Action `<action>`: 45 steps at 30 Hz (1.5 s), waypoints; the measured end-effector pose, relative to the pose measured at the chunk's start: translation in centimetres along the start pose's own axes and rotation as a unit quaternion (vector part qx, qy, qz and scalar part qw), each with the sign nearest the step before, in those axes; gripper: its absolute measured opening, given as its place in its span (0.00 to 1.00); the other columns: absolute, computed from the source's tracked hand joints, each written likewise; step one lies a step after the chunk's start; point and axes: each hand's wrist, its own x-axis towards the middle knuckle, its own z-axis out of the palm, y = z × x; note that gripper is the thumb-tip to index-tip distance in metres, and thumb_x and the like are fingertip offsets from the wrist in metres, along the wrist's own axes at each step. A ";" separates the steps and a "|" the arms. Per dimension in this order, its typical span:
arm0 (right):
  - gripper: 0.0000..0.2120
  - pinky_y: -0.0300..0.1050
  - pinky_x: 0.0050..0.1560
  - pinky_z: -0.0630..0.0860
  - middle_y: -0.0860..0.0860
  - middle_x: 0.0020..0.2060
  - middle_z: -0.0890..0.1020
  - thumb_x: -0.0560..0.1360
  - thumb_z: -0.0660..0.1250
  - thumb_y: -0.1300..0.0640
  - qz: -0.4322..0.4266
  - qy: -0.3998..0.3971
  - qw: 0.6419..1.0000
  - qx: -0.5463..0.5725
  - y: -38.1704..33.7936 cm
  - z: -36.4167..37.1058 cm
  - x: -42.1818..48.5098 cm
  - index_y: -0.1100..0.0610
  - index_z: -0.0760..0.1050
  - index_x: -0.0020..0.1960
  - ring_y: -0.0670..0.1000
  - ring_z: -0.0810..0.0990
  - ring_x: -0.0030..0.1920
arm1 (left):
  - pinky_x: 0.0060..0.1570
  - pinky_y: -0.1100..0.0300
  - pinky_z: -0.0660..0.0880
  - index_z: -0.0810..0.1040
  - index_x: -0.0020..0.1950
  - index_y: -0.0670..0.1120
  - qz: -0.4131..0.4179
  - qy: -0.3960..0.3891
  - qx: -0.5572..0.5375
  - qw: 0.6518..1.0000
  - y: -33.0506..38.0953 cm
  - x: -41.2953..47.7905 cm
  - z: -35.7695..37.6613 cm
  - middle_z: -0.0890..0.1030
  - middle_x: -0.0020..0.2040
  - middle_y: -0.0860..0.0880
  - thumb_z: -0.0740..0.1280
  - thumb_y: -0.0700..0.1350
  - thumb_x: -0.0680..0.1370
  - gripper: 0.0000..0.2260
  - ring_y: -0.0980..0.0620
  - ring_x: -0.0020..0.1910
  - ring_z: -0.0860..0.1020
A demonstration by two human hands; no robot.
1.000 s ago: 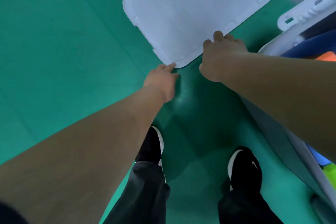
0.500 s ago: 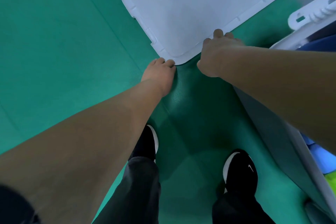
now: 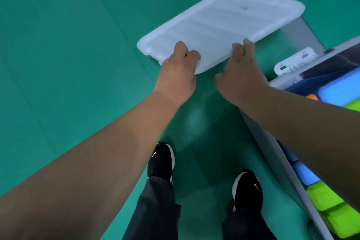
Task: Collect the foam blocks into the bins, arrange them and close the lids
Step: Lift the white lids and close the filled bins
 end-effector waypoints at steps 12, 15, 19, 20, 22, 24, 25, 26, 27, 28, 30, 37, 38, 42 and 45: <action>0.43 0.58 0.75 0.65 0.48 0.84 0.49 0.78 0.65 0.49 -0.205 0.185 0.960 0.034 -1.9 -18.9 0.3 0.50 0.45 0.85 0.57 0.65 0.77 | 0.37 0.69 0.72 0.80 0.48 0.54 -0.086 0.181 -0.390 0.899 9.4 4.2 -18.2 0.80 0.40 0.56 0.68 0.40 0.71 0.11 0.60 0.37 0.75; 0.38 0.59 0.76 0.62 0.48 0.84 0.49 0.80 0.60 0.44 -0.211 0.259 0.942 -0.036 -1.6 -23.6 0.3 0.47 0.45 0.84 0.58 0.61 0.79 | 0.41 0.66 0.76 0.82 0.51 0.53 -0.052 0.171 -0.476 0.861 11.2 6.0 -22.6 0.82 0.43 0.59 0.73 0.40 0.72 0.10 0.59 0.42 0.80; 0.35 0.59 0.76 0.62 0.49 0.84 0.51 0.81 0.58 0.43 -0.191 0.291 0.935 -0.073 0.7 -27.6 0.0 0.47 0.49 0.84 0.59 0.61 0.79 | 0.44 0.54 0.80 0.82 0.56 0.46 -0.056 0.103 -0.579 0.807 13.6 9.3 -25.3 0.85 0.49 0.48 0.73 0.39 0.74 0.11 0.50 0.46 0.83; 0.34 0.59 0.76 0.62 0.50 0.84 0.51 0.81 0.57 0.42 -0.183 0.286 0.937 -0.080 1.7 -28.0 -0.2 0.47 0.51 0.84 0.59 0.60 0.79 | 0.44 0.52 0.82 0.81 0.57 0.45 -0.073 0.073 -0.603 0.791 14.3 10.1 -25.1 0.85 0.50 0.46 0.73 0.39 0.75 0.12 0.48 0.46 0.84; 0.32 0.57 0.78 0.60 0.51 0.84 0.52 0.81 0.56 0.41 -0.157 0.265 0.946 -0.102 4.1 -27.9 -0.8 0.47 0.53 0.83 0.58 0.59 0.80 | 0.43 0.49 0.83 0.80 0.59 0.44 -0.112 0.012 -0.625 0.773 15.8 11.3 -23.8 0.86 0.49 0.44 0.73 0.40 0.75 0.13 0.45 0.44 0.85; 0.31 0.55 0.78 0.58 0.51 0.83 0.54 0.82 0.55 0.40 -0.131 0.243 0.954 -0.119 6.9 -26.6 -1.7 0.47 0.56 0.82 0.58 0.60 0.79 | 0.41 0.48 0.83 0.80 0.59 0.45 -0.142 -0.045 -0.623 0.768 17.0 11.7 -21.4 0.87 0.48 0.44 0.73 0.41 0.76 0.12 0.45 0.42 0.85; 0.30 0.55 0.78 0.58 0.52 0.83 0.55 0.82 0.55 0.40 -0.119 0.233 0.957 -0.126 8.4 -25.6 -2.4 0.47 0.58 0.82 0.59 0.60 0.78 | 0.42 0.46 0.83 0.80 0.59 0.45 -0.155 -0.073 -0.622 0.764 17.7 11.6 -19.6 0.87 0.48 0.43 0.73 0.41 0.77 0.12 0.45 0.43 0.85; 0.29 0.56 0.78 0.59 0.52 0.83 0.55 0.82 0.55 0.40 -0.106 0.221 0.961 -0.131 9.9 -24.5 -3.1 0.47 0.59 0.81 0.60 0.61 0.78 | 0.43 0.44 0.83 0.79 0.59 0.46 -0.166 -0.099 -0.622 0.759 18.2 11.3 -17.7 0.87 0.48 0.43 0.73 0.41 0.77 0.11 0.44 0.43 0.85; 0.29 0.56 0.77 0.60 0.53 0.83 0.56 0.82 0.55 0.40 -0.094 0.207 0.965 -0.133 11.6 -23.2 -3.9 0.47 0.60 0.81 0.60 0.62 0.77 | 0.44 0.43 0.83 0.79 0.59 0.46 -0.173 -0.123 -0.620 0.755 18.8 11.0 -15.7 0.86 0.48 0.43 0.73 0.41 0.77 0.11 0.44 0.43 0.85; 0.29 0.57 0.77 0.61 0.53 0.83 0.56 0.82 0.54 0.40 -0.078 0.193 0.969 -0.131 13.2 -21.9 -4.8 0.47 0.61 0.81 0.61 0.62 0.77 | 0.46 0.42 0.82 0.80 0.59 0.47 -0.177 -0.149 -0.618 0.752 19.3 10.7 -13.7 0.86 0.49 0.43 0.73 0.42 0.77 0.11 0.44 0.44 0.85; 0.29 0.56 0.77 0.62 0.53 0.83 0.56 0.82 0.53 0.38 -0.044 0.171 0.977 -0.119 16.6 -19.3 -6.8 0.47 0.62 0.81 0.61 0.63 0.77 | 0.48 0.41 0.83 0.81 0.61 0.49 -0.187 -0.207 -0.609 0.743 20.4 10.1 -9.6 0.87 0.53 0.42 0.74 0.43 0.77 0.13 0.43 0.46 0.85; 0.32 0.59 0.78 0.59 0.51 0.84 0.52 0.81 0.48 0.32 0.068 0.081 0.991 -0.079 25.8 -11.0 -13.4 0.43 0.57 0.82 0.60 0.60 0.79 | 0.49 0.47 0.83 0.83 0.62 0.52 -0.168 -0.348 -0.492 0.780 25.2 10.2 0.9 0.88 0.54 0.45 0.79 0.46 0.71 0.19 0.45 0.51 0.87; 0.33 0.60 0.79 0.57 0.50 0.84 0.50 0.81 0.46 0.30 0.084 0.061 0.991 -0.082 26.7 -10.1 -14.0 0.41 0.54 0.83 0.60 0.58 0.80 | 0.49 0.48 0.84 0.84 0.60 0.52 -0.159 -0.343 -0.458 0.804 26.0 10.5 2.0 0.88 0.51 0.47 0.80 0.48 0.70 0.18 0.47 0.49 0.88; 0.34 0.63 0.80 0.51 0.45 0.84 0.41 0.80 0.43 0.29 0.128 0.010 0.988 -0.087 29.7 -7.9 -15.3 0.38 0.43 0.83 0.57 0.48 0.83 | 0.46 0.58 0.79 0.85 0.53 0.51 -0.066 -0.210 -0.220 0.950 28.6 11.6 4.8 0.87 0.47 0.53 0.78 0.58 0.71 0.16 0.52 0.45 0.85; 0.34 0.64 0.80 0.48 0.45 0.83 0.39 0.81 0.44 0.31 0.159 -0.013 0.983 -0.092 30.6 -7.6 -15.3 0.40 0.42 0.83 0.58 0.45 0.83 | 0.62 0.56 0.73 0.75 0.71 0.46 -0.018 -0.155 -0.100 0.983 29.6 11.3 5.9 0.76 0.66 0.46 0.76 0.58 0.73 0.31 0.46 0.62 0.76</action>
